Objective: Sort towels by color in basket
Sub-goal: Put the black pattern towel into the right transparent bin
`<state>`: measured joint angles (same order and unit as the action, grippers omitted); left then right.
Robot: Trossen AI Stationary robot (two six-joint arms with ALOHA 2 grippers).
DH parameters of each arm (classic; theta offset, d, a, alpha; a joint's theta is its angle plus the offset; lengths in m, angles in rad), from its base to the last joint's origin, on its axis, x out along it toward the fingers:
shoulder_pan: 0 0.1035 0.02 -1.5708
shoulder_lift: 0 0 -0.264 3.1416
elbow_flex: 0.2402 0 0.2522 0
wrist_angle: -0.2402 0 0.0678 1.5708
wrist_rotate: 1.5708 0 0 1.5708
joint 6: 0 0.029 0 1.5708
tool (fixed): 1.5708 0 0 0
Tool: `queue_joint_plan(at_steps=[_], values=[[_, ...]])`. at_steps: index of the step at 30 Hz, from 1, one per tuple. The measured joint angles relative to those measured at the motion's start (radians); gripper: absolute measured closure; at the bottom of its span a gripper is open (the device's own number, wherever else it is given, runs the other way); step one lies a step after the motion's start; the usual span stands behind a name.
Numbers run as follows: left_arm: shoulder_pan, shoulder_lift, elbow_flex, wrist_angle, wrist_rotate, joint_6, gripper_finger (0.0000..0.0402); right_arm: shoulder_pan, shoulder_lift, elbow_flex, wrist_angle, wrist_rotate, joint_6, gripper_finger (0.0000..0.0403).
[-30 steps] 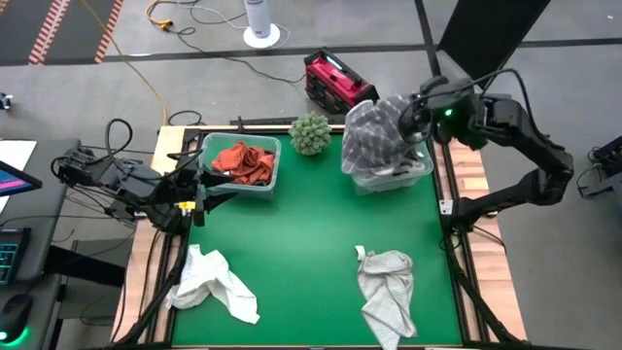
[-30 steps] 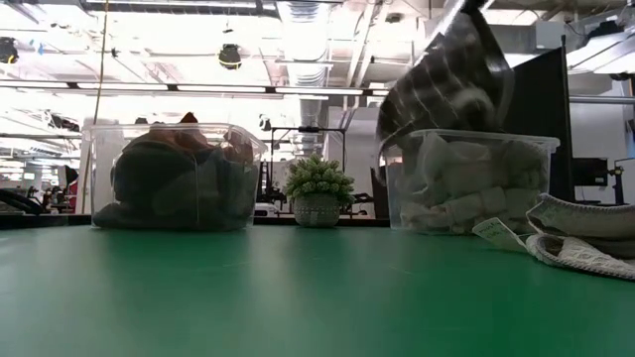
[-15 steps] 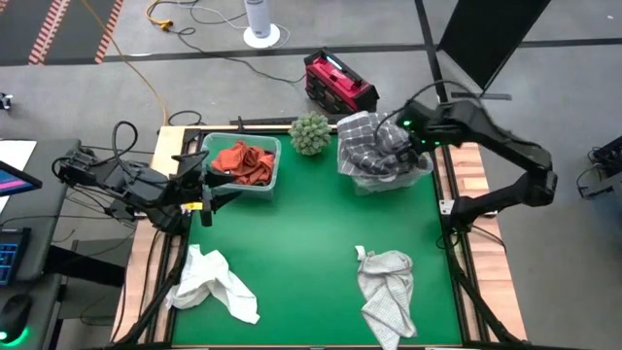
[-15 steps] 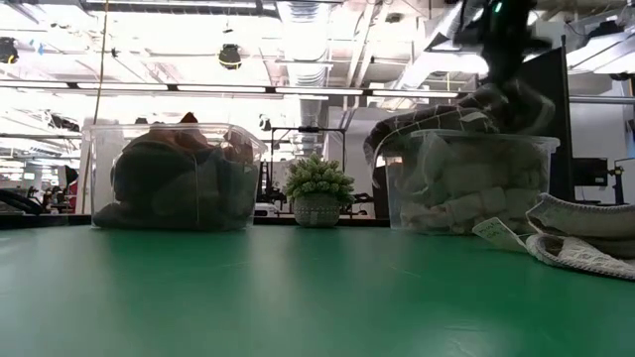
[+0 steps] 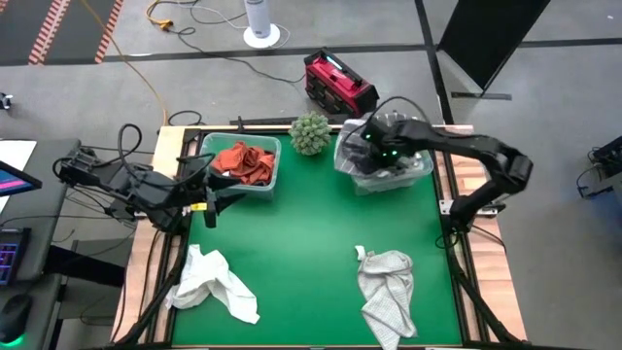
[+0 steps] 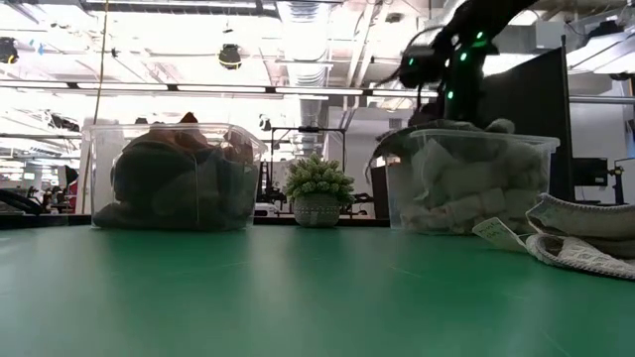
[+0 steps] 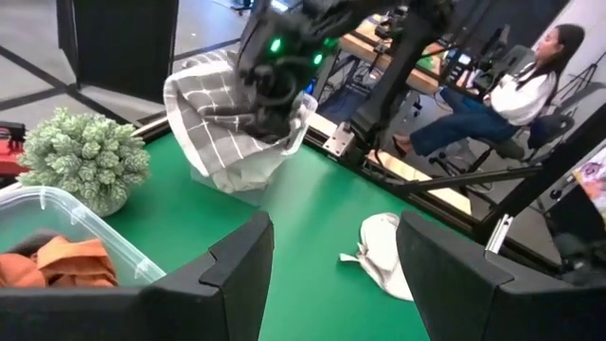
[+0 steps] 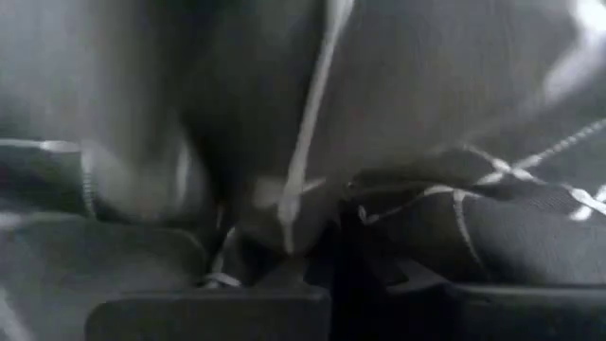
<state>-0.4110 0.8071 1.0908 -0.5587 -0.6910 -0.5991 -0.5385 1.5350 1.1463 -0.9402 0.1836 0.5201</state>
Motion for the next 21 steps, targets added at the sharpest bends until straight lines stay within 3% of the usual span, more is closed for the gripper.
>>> queue_joint_plan(at_steps=[5,10,16,21], values=[[0.000,-0.021,0.000,0.001,0.000,0.005,0.0189,-0.001,0.111,-0.002,0.009,-0.026,-0.047,0.0330],[0.000,-0.040,0.000,-0.001,0.000,0.014,0.0189,-0.003,0.150,0.000,0.011,-0.083,-0.057,0.0262],[0.000,-0.066,0.000,-0.001,0.000,0.023,0.0189,-0.004,0.062,0.023,-0.030,-0.154,-0.108,0.0165],[0.000,-0.083,0.000,-0.004,0.000,0.026,0.0189,-0.015,-0.066,0.113,-0.195,-0.142,-0.102,0.0121]])
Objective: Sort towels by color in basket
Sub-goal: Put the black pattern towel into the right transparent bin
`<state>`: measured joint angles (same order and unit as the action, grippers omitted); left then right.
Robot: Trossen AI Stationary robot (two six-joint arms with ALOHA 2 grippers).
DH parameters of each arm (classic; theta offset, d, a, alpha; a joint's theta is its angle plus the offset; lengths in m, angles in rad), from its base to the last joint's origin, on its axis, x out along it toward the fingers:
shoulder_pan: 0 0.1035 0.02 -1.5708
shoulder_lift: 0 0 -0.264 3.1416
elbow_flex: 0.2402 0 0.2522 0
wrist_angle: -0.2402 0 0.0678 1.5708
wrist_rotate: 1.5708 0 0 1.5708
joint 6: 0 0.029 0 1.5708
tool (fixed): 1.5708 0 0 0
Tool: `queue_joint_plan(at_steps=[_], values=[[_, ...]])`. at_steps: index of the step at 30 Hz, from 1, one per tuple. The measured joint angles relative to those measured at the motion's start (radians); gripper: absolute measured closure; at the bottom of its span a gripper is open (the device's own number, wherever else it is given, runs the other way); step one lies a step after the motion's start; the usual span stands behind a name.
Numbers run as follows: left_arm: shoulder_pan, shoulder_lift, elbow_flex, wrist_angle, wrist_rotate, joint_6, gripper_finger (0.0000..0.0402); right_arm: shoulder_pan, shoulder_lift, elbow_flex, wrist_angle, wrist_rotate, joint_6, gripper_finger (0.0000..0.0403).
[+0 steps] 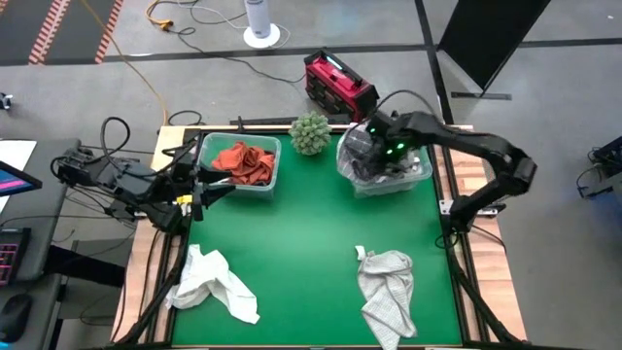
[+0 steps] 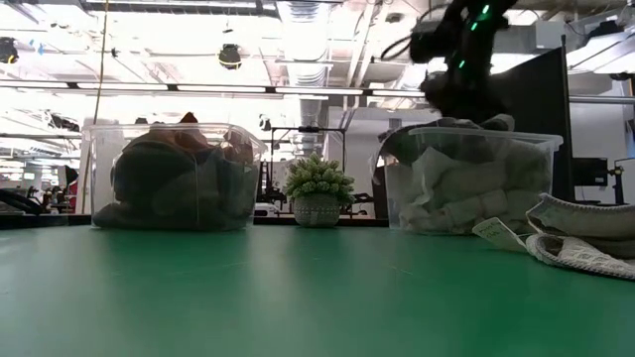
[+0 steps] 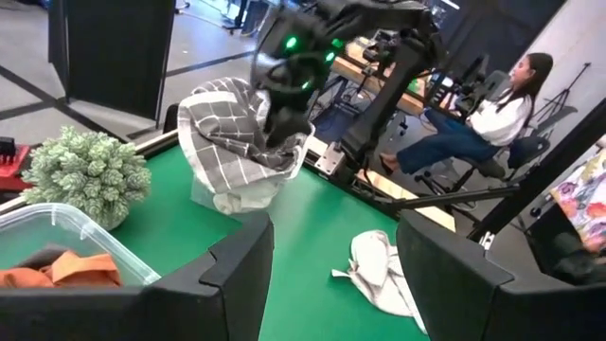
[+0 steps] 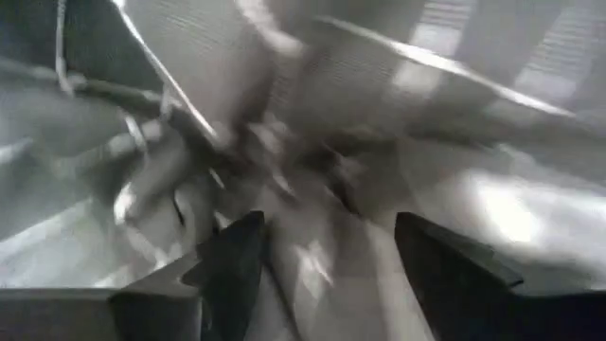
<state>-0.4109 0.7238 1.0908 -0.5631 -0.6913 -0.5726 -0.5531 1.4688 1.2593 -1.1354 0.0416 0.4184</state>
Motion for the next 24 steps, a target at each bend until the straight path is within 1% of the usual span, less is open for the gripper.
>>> queue_joint_plan(at_steps=[4,6,8,11,14,18,21,24], values=[[0.000,-0.005,0.000,0.000,0.000,0.019,0.0189,-0.007,-0.091,0.070,-0.101,0.026,0.043,0.0113],[0.000,-0.005,0.000,0.000,0.000,0.019,0.0189,-0.006,-0.133,0.092,-0.097,0.044,0.045,0.0112],[0.000,-0.005,0.000,0.000,0.000,0.018,0.0189,-0.002,-0.176,0.102,-0.019,0.077,0.029,0.0112],[0.000,-0.005,0.000,0.000,0.000,0.018,0.0189,0.013,-0.211,0.102,0.148,0.118,-0.042,0.0112],[0.000,-0.004,0.000,0.000,0.000,0.012,0.0189,-0.006,-0.184,0.102,0.253,0.117,-0.117,0.0112],[0.000,-0.004,0.000,0.001,0.000,-0.013,0.0189,-0.051,-0.092,0.100,0.259,0.116,-0.200,0.0112],[0.000,-0.004,0.000,0.001,0.000,-0.019,0.0189,-0.059,-0.019,0.099,0.326,0.119,-0.329,0.0112],[0.000,-0.004,0.000,0.001,0.000,-0.019,0.0189,-0.057,0.046,0.099,0.385,0.107,-0.369,0.0112]])
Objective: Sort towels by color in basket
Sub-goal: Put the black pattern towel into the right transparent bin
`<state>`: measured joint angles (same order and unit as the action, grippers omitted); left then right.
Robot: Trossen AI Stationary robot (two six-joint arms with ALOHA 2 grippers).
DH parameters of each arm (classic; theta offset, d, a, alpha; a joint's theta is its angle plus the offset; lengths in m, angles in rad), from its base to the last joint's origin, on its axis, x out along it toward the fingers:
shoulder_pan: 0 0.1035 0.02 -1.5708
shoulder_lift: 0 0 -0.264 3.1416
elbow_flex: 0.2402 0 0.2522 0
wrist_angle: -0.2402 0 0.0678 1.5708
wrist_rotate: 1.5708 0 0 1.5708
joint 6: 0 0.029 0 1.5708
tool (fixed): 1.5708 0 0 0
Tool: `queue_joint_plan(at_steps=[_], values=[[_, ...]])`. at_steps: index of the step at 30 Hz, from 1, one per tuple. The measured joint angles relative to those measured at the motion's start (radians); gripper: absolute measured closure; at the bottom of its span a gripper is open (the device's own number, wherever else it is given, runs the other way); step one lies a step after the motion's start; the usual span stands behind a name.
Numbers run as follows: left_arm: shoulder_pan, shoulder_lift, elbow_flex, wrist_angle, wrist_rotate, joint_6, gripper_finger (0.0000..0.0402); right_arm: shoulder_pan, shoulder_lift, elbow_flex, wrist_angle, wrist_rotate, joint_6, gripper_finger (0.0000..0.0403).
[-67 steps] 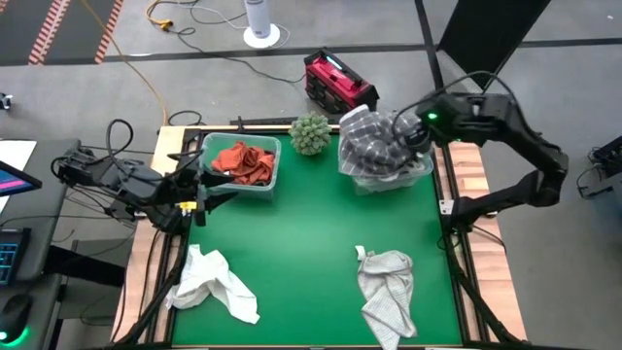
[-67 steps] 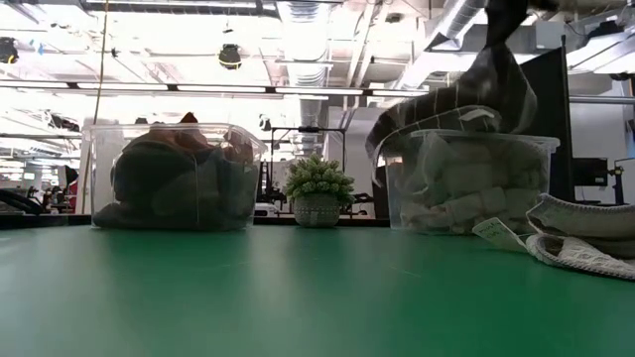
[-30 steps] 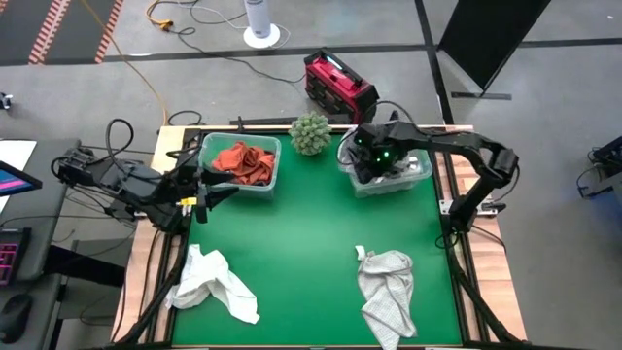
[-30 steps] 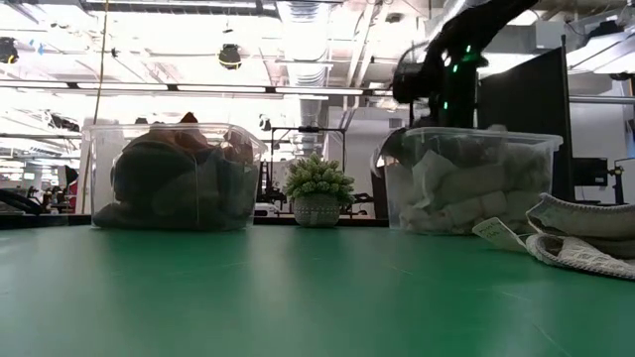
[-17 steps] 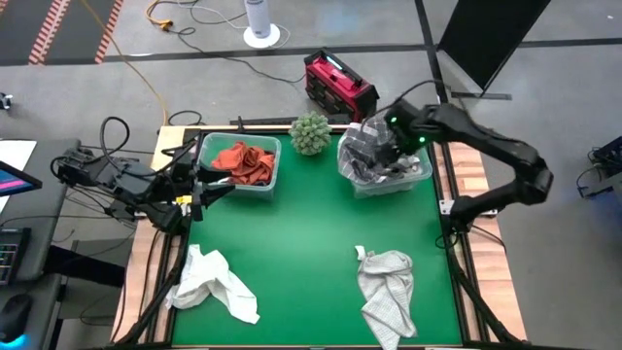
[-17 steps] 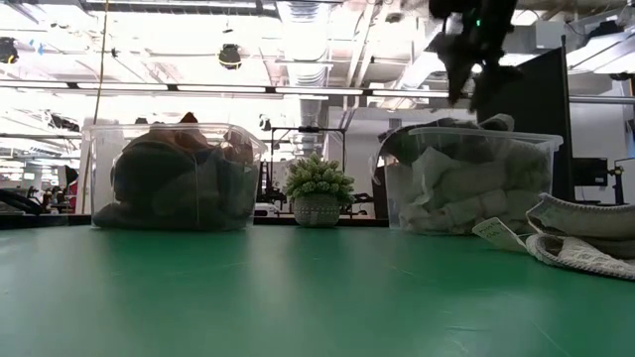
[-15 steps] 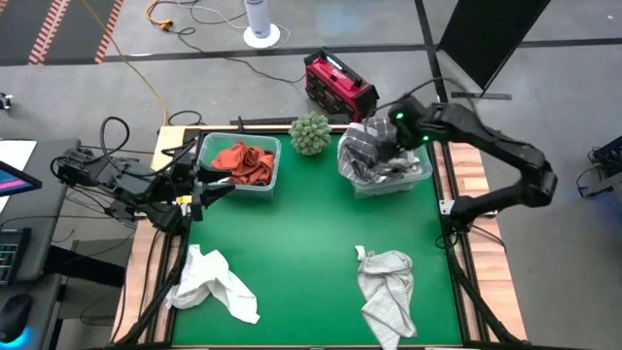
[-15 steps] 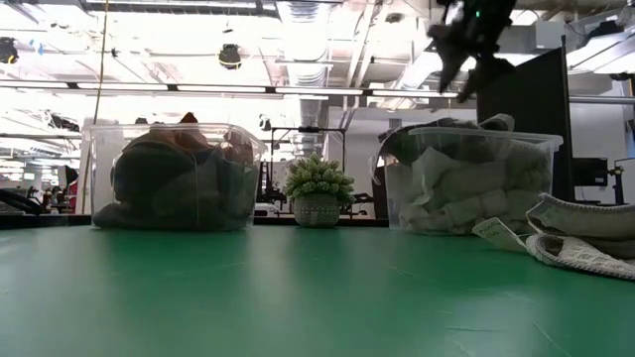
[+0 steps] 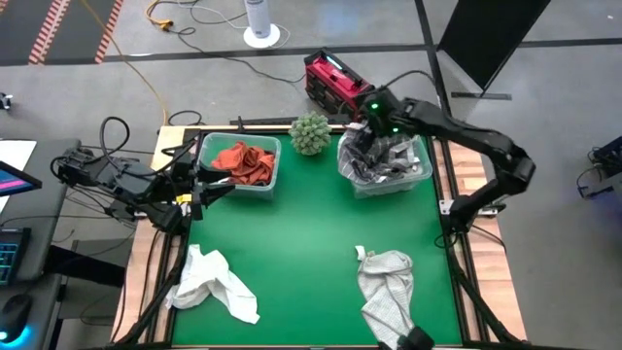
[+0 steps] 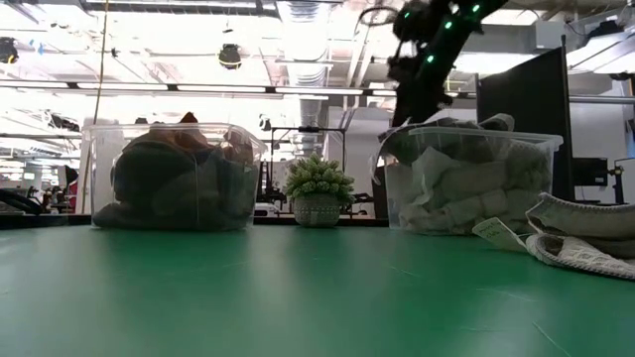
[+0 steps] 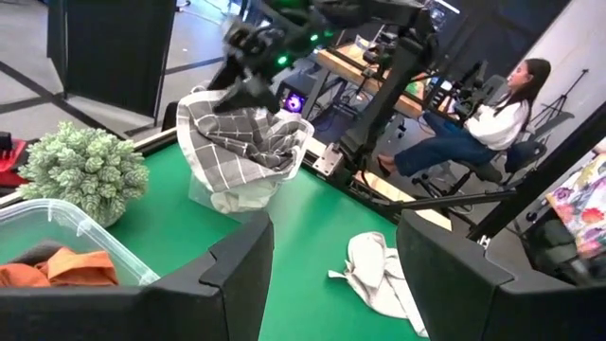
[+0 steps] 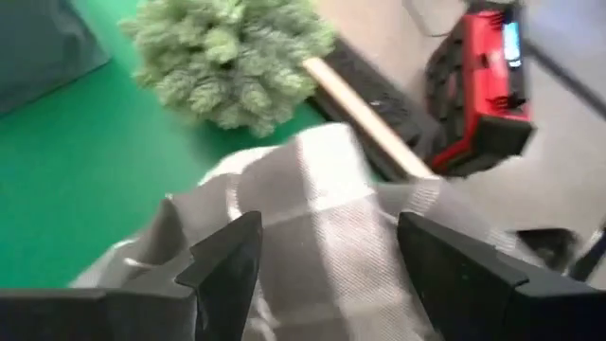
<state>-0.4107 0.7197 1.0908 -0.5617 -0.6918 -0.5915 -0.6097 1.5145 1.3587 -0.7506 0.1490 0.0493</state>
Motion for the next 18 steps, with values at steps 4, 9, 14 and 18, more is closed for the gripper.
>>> queue_joint_plan(at_steps=[4,9,14,18], values=[[0.000,0.000,0.000,0.000,0.000,0.000,0.0189,-0.019,0.080,0.000,-0.011,-0.032,0.003,0.0122],[0.000,-0.001,0.000,0.000,0.000,0.000,0.0189,-0.019,0.112,0.002,-0.008,-0.026,0.002,0.0217],[0.000,-0.001,0.000,0.000,0.000,0.000,0.0189,-0.019,0.105,0.003,0.014,-0.023,-0.032,0.0375],[0.000,-0.001,0.000,0.000,0.000,0.008,0.0189,-0.018,0.063,0.000,-0.001,-0.024,0.002,0.0376]])
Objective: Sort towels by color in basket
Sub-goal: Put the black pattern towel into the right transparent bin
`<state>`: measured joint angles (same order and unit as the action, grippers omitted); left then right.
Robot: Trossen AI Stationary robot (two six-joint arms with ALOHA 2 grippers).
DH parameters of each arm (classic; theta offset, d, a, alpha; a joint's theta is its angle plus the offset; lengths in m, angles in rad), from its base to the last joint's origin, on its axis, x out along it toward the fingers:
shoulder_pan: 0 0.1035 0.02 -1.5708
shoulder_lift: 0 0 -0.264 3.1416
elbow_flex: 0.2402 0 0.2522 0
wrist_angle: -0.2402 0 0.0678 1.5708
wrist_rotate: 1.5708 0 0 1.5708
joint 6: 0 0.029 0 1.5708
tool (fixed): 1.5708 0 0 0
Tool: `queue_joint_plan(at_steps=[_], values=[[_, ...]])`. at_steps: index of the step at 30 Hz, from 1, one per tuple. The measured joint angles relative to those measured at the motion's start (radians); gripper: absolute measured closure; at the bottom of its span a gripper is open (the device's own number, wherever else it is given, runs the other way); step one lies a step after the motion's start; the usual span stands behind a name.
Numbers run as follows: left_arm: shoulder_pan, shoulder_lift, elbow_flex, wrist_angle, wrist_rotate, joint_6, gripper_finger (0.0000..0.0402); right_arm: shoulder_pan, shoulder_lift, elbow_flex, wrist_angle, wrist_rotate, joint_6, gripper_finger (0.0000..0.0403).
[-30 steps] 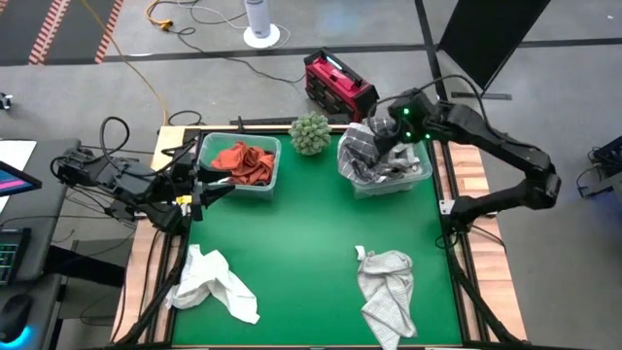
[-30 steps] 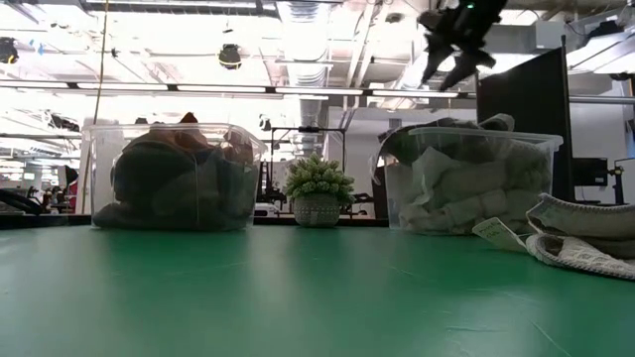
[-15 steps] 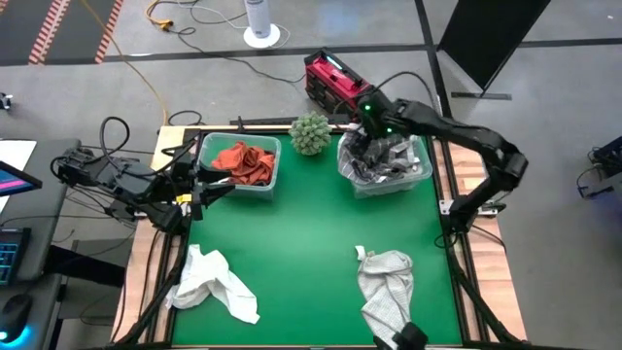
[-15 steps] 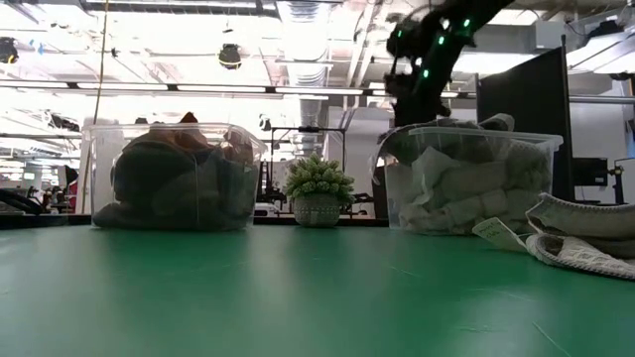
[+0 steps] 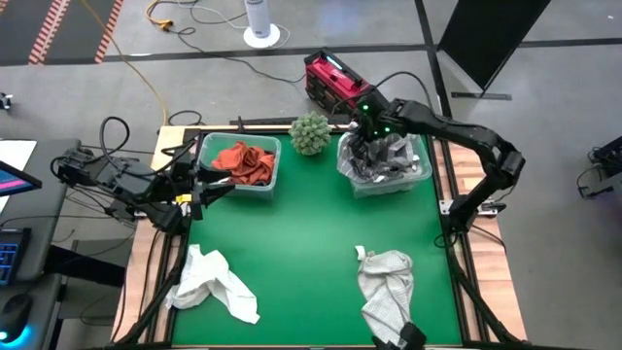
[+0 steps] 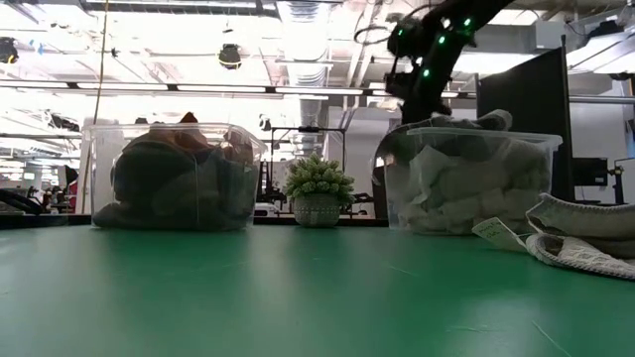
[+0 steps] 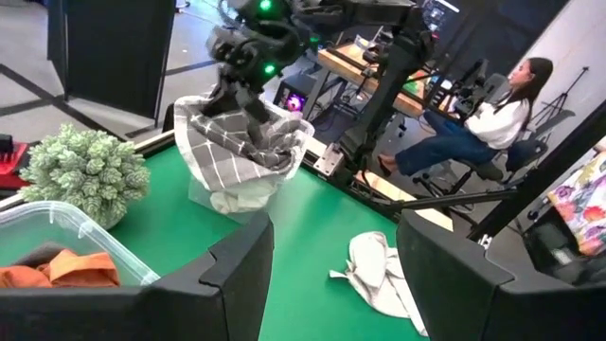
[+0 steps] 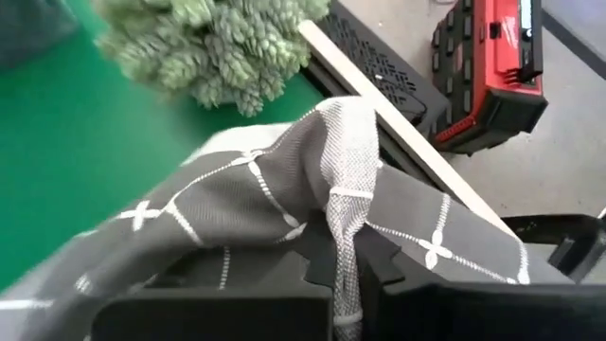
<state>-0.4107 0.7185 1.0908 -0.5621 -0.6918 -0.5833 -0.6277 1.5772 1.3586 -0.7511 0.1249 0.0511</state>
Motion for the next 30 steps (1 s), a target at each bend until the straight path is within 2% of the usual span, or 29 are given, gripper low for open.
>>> queue_joint_plan(at_steps=[11,17,18,20,23,30], values=[[0.000,-0.053,0.000,-0.001,-0.001,0.091,0.0189,0.076,-0.277,0.000,-0.096,0.004,0.098,0.0376],[0.000,-0.076,0.000,-0.002,-0.001,0.105,0.0189,0.197,-0.392,0.002,-0.300,0.008,0.247,0.0376],[0.000,-0.077,0.000,-0.001,-0.001,0.104,0.0189,0.223,-0.400,0.002,-0.347,0.026,0.276,0.0376],[0.000,-0.079,0.000,-0.002,-0.001,0.104,0.0189,0.280,-0.401,-0.005,-0.419,0.125,0.330,0.0376],[0.000,-0.078,0.000,-0.002,-0.001,0.112,0.0189,0.337,-0.394,-0.063,-0.412,0.281,0.380,0.0376],[0.000,-0.078,0.000,-0.003,-0.001,0.120,0.0189,0.226,-0.343,-0.236,-0.261,0.236,0.569,0.0376]])
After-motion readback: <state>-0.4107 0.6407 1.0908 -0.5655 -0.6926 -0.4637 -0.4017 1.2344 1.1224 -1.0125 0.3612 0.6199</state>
